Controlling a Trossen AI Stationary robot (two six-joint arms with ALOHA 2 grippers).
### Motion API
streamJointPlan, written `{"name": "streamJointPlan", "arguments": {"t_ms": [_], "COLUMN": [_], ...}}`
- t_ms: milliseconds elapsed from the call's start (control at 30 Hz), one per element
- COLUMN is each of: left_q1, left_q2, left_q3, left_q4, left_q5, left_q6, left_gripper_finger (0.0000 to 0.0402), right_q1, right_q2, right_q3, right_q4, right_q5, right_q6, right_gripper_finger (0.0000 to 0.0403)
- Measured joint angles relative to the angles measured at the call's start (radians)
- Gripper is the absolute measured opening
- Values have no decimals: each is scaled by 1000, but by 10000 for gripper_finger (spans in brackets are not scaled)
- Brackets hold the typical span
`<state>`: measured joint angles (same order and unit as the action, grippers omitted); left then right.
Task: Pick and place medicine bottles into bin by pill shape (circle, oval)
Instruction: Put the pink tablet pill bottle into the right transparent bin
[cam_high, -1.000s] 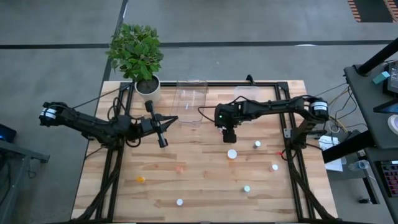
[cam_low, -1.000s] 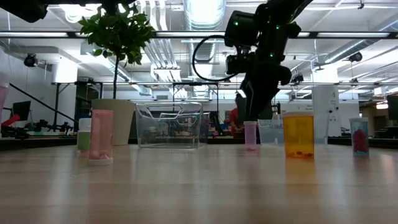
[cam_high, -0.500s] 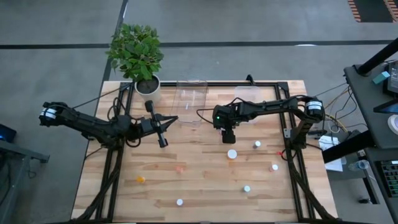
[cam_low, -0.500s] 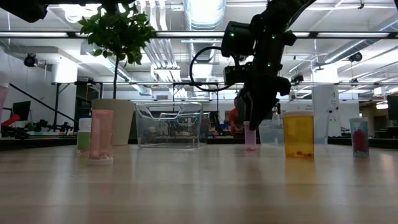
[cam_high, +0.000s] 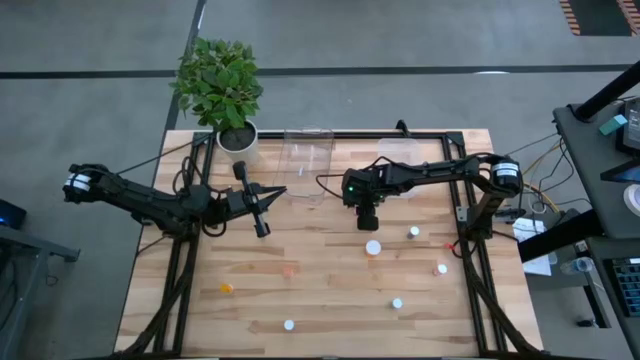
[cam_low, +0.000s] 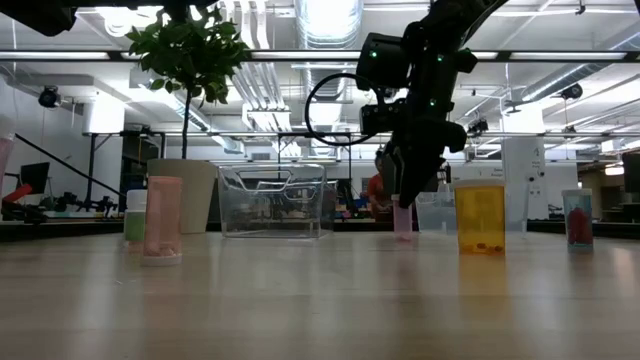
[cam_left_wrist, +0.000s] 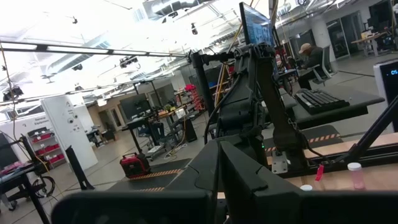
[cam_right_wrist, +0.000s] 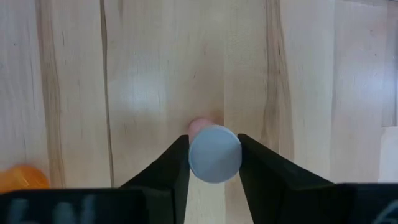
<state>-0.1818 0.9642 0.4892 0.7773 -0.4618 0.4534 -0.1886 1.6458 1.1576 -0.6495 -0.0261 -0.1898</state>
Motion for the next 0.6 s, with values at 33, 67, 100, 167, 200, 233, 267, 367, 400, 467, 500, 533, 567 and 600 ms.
{"name": "streamJointPlan", "arguments": {"t_ms": [33,67,100,167,200,233,267,367,400,467,500,533,567,600], "left_q1": [0,0,0,0,0,0,0,0,0,0,0,0,0,0], "left_q2": [0,0,0,0,0,0,0,0,0,0,0,0,0,0], "left_q3": [0,0,0,0,0,0,0,0,0,0,0,0,0,0], "left_q4": [0,0,0,0,0,0,0,0,0,1,1,1,1,1], "left_q5": [0,0,0,0,0,0,0,0,0,0,0,0,0,0], "left_q6": [0,0,0,0,0,0,-1,-1,-1,-1,-1,-1,-1,-1], "left_gripper_finger": [0,0,0,0,0,0,0,0,0,0,0,0,0,0], "right_q1": [0,0,0,0,0,-1,-6,-26,-37,-68,-87,-107,-130,-155], "right_q2": [-5,-11,-19,-43,-55,-70,-84,-121,-132,-156,-165,-174,-183,-191], "right_q3": [0,0,0,0,0,0,3,38,52,80,95,109,122,133], "right_q4": [0,0,0,-3,-5,-7,-18,-80,-106,-155,-171,-186,-203,-219], "right_q5": [0,0,0,0,0,0,3,53,76,102,106,105,105,105], "right_q6": [6,11,15,20,23,27,34,40,40,37,36,36,35,32], "right_gripper_finger": [109,111,114,120,121,122,122,116,113,110,110,110,110,111]}}
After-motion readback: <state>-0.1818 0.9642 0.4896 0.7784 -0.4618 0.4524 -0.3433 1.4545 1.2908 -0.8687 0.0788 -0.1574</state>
